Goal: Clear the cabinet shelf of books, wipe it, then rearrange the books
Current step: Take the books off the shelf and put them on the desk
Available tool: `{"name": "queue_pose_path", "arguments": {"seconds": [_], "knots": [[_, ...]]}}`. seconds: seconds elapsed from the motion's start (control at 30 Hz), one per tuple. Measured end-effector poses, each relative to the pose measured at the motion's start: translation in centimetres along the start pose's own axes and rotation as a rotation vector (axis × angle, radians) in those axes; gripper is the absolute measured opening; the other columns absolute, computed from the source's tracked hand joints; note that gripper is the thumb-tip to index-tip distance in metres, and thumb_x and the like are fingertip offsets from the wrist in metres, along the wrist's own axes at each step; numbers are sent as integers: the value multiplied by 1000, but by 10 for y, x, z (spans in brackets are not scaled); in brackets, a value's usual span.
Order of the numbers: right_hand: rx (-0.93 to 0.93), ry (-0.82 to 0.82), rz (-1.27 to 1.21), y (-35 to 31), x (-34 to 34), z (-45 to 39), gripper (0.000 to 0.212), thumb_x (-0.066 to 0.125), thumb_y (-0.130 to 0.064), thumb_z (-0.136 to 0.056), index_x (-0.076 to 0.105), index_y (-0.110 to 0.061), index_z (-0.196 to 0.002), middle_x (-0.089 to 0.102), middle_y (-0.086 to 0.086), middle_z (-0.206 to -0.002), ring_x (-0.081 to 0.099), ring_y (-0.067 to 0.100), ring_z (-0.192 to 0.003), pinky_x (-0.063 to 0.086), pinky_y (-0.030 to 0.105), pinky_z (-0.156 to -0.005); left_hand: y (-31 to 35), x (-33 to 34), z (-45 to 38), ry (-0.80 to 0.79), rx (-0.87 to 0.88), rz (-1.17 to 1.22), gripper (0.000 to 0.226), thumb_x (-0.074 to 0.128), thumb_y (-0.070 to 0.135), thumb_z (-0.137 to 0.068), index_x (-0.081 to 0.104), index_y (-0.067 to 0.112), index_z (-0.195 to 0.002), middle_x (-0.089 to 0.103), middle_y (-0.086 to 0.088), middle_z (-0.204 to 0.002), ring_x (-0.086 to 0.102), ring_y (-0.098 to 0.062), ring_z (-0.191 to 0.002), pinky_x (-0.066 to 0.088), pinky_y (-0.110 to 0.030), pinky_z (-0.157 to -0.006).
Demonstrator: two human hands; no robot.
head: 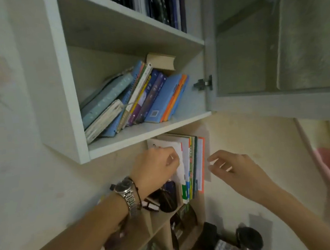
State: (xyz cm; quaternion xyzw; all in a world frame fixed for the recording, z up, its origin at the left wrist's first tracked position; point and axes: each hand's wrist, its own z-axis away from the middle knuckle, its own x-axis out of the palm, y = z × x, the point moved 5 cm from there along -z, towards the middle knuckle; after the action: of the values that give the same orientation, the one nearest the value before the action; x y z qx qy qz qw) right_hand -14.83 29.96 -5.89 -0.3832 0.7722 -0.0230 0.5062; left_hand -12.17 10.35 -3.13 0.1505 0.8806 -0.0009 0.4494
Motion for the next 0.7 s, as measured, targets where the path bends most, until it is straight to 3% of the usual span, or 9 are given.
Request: {"name": "queue_pose_path", "arguments": {"seconds": [0.13, 0.27, 0.43, 0.53, 0.63, 0.7], "knots": [[-97, 89, -78, -25, -15, -24, 17, 60, -31, -91, 65, -29, -108, 67, -12, -90, 64, 10, -81, 54, 38, -79, 2, -45, -7, 126, 12, -70, 23, 48, 43, -92, 67, 31, -95, 68, 12, -85, 62, -7, -78, 51, -28, -68], [-182, 140, -193, -52, -27, -45, 15, 62, -26, -89, 67, -27, -103, 69, -11, -87, 65, 10, -81, 53, 41, -78, 3, -84, -10, 219, 13, -110, 19, 50, 41, -92, 67, 32, -92, 66, 15, -79, 62, -4, -73, 51, -26, -63], [-243, 134, -343, -84, -31, -69, 11, 61, -27, -91, 66, -27, -101, 69, -11, -84, 65, 4, -73, 54, 29, -73, -11, -130, -6, 315, -45, -191, 18, 53, 41, -90, 68, 31, -89, 69, 15, -80, 63, -7, -75, 48, -25, -63], [-286, 124, -414, -102, -28, -85, 14, 60, -26, -92, 66, -25, -104, 69, -6, -90, 64, 4, -76, 52, 23, -71, -22, -155, -3, 390, -46, -285, 21, 53, 41, -90, 70, 30, -89, 71, 11, -81, 64, -14, -74, 52, -33, -65], [-314, 144, -473, -119, -26, -99, 12, 61, -25, -92, 65, -26, -103, 67, -8, -87, 62, 1, -74, 48, 15, -68, -29, -171, -3, 401, 37, -331, 26, 50, 39, -91, 71, 24, -91, 70, 3, -83, 61, -17, -75, 50, -33, -66], [-321, 159, -536, -129, -22, -108, 12, 61, -22, -92, 65, -26, -103, 65, -11, -83, 61, -2, -73, 44, 10, -63, -27, -176, -5, 402, 145, -433, 35, 44, 41, -90, 72, 20, -86, 69, 2, -79, 59, -16, -81, 42, -31, -75]]}}
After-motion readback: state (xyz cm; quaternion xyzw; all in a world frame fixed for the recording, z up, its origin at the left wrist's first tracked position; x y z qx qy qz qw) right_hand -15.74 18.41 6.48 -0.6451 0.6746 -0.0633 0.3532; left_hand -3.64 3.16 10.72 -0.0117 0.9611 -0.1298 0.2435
